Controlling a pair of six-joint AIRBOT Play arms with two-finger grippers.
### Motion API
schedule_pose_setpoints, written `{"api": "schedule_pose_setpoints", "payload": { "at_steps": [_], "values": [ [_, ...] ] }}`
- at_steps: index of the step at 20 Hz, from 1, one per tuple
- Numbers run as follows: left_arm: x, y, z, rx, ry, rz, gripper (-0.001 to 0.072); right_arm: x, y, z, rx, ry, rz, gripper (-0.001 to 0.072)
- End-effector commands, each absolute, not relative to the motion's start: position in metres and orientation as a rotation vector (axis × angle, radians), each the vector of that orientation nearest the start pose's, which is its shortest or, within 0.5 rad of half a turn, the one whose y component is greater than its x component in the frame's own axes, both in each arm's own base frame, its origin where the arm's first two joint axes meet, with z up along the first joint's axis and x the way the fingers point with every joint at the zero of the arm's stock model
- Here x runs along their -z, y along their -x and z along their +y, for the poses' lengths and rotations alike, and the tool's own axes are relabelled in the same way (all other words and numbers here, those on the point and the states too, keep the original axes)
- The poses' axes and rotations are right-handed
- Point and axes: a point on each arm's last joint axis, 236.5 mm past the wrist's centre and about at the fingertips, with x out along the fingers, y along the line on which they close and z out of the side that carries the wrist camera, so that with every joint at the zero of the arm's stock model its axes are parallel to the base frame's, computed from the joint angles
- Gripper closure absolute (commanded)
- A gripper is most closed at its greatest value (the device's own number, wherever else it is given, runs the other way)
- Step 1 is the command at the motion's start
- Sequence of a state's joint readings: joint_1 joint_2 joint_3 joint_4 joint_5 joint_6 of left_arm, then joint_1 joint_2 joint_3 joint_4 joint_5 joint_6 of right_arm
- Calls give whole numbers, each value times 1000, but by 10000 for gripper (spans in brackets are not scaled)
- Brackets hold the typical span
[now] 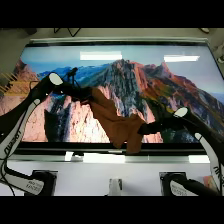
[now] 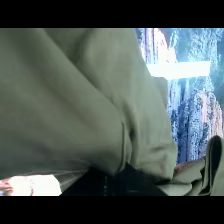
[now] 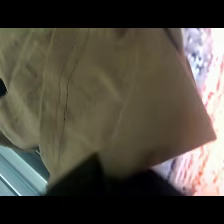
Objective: Fold the shirts.
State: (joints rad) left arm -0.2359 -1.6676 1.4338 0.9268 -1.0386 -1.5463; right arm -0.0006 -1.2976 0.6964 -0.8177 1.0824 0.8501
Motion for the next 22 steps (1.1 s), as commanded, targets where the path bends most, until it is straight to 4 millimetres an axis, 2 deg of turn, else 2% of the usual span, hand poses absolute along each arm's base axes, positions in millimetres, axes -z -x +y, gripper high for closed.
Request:
{"api": "schedule_pose_setpoints", "payload": {
  "at_steps": [1,3,4,6,7,8,9,10,11,12,13,14,15,16,17,19,20,22],
  "values": [
    [-12,-442,-233,547,400,1234,670,71,-298,153,-789,-243,1267,687],
    [-55,-446,-234,626,308,1109,670,27,-325,153,-857,-102,1125,688],
    [-89,-448,-234,666,256,1017,671,-8,-346,147,-841,-10,1022,688],
    [-172,-448,-227,689,178,817,671,-108,-384,131,-763,195,758,688],
    [-219,-444,-219,680,132,708,670,-169,-394,123,-708,283,608,688],
    [-275,-432,-210,671,90,581,670,-238,-392,115,-640,364,442,688],
    [-327,-415,-203,667,63,462,670,-299,-381,108,-572,426,296,688],
    [-381,-389,-195,666,54,338,670,-355,-361,100,-500,483,157,687],
    [-428,-359,-188,664,61,228,671,-397,-336,93,-441,516,52,687],
    [-463,-331,-181,667,67,144,671,-421,-312,88,-402,527,-4,687],
    [-491,-302,-174,669,82,73,671,-432,-289,85,-380,522,-28,687],
    [-507,-280,-169,671,99,32,671,-431,-273,84,-379,515,-14,687],
    [-516,-261,-166,675,103,12,671,-423,-260,85,-392,512,27,687],
    [-514,-249,-164,679,100,25,671,-410,-251,86,-412,505,84,687],
    [-503,-243,-160,666,91,78,671,-393,-244,87,-439,493,160,687],
    [-457,-247,-151,616,60,269,671,-351,-239,85,-482,475,343,687],
    [-429,-253,-149,602,38,374,670,-322,-240,83,-510,471,461,687],
    [-365,-269,-148,579,14,584,670,-252,-238,84,-605,446,723,687]
  ]
}}
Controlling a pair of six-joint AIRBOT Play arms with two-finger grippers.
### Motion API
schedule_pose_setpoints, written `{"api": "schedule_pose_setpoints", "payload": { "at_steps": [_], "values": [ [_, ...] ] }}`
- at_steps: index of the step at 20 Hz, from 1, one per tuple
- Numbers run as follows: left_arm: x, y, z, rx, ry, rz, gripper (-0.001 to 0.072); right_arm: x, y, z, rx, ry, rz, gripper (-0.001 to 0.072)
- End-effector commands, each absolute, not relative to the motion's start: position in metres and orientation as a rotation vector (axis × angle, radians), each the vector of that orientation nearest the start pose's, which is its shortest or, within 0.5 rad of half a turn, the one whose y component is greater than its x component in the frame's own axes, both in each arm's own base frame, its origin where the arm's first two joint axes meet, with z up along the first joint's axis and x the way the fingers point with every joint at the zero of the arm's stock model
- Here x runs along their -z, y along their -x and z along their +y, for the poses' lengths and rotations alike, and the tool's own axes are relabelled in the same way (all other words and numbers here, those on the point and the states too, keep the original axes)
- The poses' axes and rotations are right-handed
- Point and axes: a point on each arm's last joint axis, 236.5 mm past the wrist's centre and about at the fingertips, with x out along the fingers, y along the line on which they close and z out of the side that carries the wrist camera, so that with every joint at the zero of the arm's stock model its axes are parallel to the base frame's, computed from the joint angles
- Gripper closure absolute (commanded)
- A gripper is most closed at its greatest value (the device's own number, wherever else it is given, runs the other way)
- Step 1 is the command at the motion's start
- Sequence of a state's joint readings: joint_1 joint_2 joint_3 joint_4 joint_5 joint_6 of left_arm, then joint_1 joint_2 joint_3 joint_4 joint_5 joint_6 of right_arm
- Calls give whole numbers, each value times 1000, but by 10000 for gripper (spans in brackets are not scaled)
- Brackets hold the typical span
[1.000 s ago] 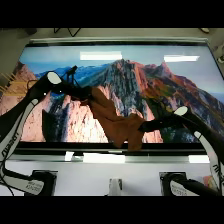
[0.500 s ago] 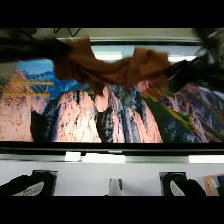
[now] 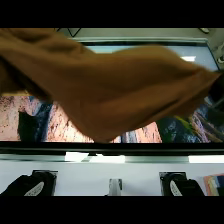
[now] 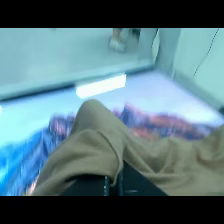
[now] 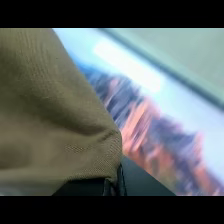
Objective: Fold the shirts.
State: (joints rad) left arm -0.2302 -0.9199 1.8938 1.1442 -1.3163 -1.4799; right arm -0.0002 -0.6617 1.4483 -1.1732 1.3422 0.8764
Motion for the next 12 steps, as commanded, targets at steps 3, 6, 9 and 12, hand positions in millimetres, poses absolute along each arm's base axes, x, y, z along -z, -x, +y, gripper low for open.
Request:
{"api": "schedule_pose_setpoints", "payload": {
  "at_steps": [3,6,9,12],
  "values": [
    [-245,-298,-155,559,33,897,670,-136,-254,84,-665,350,991,687],
    [-113,-314,-161,541,61,1151,669,-46,-293,84,-589,207,1050,687],
    [-36,-340,-170,489,152,1221,668,7,-323,80,-464,47,1103,687],
    [-17,-368,-194,497,301,1210,596,11,-351,87,-411,-80,1045,686]
  ]
}}
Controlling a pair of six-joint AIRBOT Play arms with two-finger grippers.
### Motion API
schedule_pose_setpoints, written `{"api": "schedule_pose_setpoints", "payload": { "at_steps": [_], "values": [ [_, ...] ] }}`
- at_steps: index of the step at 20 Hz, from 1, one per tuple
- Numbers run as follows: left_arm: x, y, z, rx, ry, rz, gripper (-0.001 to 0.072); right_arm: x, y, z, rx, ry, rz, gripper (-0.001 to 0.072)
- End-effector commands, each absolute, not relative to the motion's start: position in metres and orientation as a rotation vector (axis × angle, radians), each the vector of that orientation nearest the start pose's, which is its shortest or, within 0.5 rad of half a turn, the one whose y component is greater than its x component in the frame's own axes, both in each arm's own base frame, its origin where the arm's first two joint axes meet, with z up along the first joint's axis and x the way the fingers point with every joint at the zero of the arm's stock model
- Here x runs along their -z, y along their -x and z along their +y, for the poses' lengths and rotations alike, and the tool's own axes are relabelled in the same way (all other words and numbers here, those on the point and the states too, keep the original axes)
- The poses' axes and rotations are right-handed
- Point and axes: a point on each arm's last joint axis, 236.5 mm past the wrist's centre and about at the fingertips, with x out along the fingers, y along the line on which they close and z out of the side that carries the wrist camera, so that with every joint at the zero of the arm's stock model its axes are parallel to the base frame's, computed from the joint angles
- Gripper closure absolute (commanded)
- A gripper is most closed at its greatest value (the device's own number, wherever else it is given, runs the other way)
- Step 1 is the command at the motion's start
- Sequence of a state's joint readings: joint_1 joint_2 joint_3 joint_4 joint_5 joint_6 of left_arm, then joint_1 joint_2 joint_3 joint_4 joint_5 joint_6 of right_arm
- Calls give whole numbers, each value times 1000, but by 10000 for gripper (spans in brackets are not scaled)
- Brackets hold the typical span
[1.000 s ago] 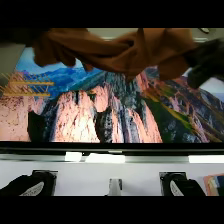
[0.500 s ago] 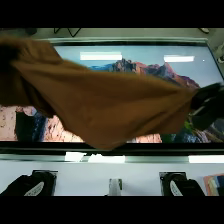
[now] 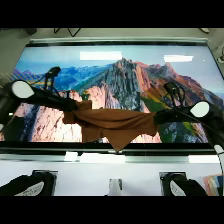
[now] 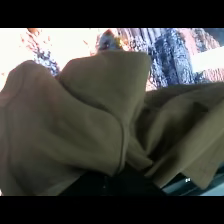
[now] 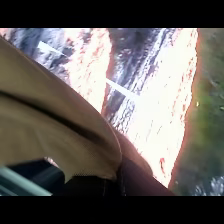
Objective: Fold the shirts.
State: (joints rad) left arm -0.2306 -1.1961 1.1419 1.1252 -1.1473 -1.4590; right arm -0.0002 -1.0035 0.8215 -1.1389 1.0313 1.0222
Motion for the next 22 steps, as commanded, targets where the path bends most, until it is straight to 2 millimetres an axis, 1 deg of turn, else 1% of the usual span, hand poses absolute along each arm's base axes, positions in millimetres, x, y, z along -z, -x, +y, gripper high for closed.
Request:
{"api": "schedule_pose_setpoints", "payload": {
  "at_steps": [1,2,3,4,5,6,7,8,9,10,11,12,13,14,16,18,22],
  "values": [
    [-15,-374,-199,498,334,1205,511,5,-360,88,-398,-103,1004,686],
    [-14,-378,-200,497,339,1205,244,-1,-369,87,-383,-119,966,686],
    [-15,-381,-197,494,327,1205,66,-5,-374,85,-374,-115,944,686],
    [-18,-380,-187,485,291,1220,53,-8,-375,85,-375,-111,939,686],
    [-20,-373,-170,472,233,1269,54,-9,-375,86,-381,-108,943,686],
    [-19,-361,-143,436,150,1351,56,-7,-371,88,-393,-107,959,686],
    [-15,-345,-113,382,74,1437,118,-5,-365,90,-413,-91,979,686],
    [-11,-326,-87,330,32,1525,218,-2,-358,92,-445,-60,1001,686],
    [-7,-309,-77,301,58,1580,235,2,-352,92,-473,-26,1024,685],
    [-1,-293,-78,299,120,1607,234,6,-343,92,-499,5,1055,685],
    [8,-278,-89,326,188,1617,190,10,-336,91,-515,29,1083,685],
    [18,-265,-108,363,287,1615,60,13,-330,90,-527,46,1106,685],
    [28,-257,-129,394,395,1602,25,14,-326,89,-533,54,1123,685],
    [40,-252,-149,407,511,1586,25,15,-325,90,-537,54,1130,685],
    [63,-252,-173,378,668,1546,27,15,-324,90,-538,52,1130,685],
    [83,-252,-186,340,729,1531,28,15,-324,90,-538,51,1132,685],
    [100,-256,-209,326,762,1529,31,16,-320,91,-549,50,1148,685]
  ]
}}
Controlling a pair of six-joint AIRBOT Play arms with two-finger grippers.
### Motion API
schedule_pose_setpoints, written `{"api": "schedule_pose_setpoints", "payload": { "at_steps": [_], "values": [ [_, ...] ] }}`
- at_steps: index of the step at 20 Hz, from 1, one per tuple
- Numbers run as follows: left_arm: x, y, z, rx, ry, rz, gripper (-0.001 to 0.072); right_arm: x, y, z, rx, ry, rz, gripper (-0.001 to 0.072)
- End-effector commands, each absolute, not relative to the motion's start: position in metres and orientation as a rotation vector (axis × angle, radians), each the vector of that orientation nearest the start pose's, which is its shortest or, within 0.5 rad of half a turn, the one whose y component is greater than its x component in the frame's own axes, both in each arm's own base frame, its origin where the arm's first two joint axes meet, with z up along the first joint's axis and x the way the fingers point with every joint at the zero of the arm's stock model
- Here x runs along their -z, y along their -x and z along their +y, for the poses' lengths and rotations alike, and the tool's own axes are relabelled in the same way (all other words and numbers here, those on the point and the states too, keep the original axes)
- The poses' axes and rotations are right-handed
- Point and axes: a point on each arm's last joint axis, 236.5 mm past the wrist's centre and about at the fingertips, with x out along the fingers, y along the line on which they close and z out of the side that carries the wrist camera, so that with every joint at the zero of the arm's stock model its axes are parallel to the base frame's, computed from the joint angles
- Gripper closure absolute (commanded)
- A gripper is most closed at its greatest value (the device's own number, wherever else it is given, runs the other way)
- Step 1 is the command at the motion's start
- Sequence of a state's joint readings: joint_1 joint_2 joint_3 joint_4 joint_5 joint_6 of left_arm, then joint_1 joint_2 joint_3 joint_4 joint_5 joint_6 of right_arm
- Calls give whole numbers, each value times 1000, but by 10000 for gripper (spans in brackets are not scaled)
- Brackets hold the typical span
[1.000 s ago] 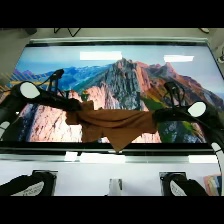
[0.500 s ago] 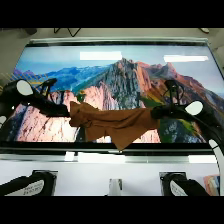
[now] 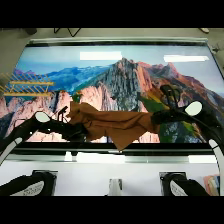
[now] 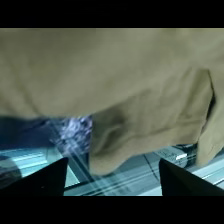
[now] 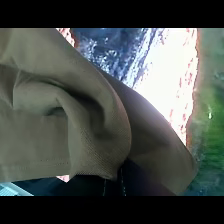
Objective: Fold the shirts.
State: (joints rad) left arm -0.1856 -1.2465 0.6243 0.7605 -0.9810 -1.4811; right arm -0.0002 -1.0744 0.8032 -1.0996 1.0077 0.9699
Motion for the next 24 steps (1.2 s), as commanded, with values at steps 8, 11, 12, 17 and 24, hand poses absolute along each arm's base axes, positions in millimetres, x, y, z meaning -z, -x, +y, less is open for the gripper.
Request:
{"api": "schedule_pose_setpoints", "payload": {
  "at_steps": [8,11,12,17,24],
  "values": [
    [116,-274,-223,281,752,1444,631,18,-307,95,-580,42,1196,685],
    [85,-296,-230,444,615,1315,671,15,-299,97,-601,40,1215,686],
    [55,-310,-235,531,539,1208,671,7,-301,97,-602,50,1193,686],
    [-259,-369,-177,624,230,351,671,-190,-356,91,-507,204,653,686],
    [-473,-272,-53,301,261,-69,671,-357,-275,-9,-31,321,442,686]
  ]
}}
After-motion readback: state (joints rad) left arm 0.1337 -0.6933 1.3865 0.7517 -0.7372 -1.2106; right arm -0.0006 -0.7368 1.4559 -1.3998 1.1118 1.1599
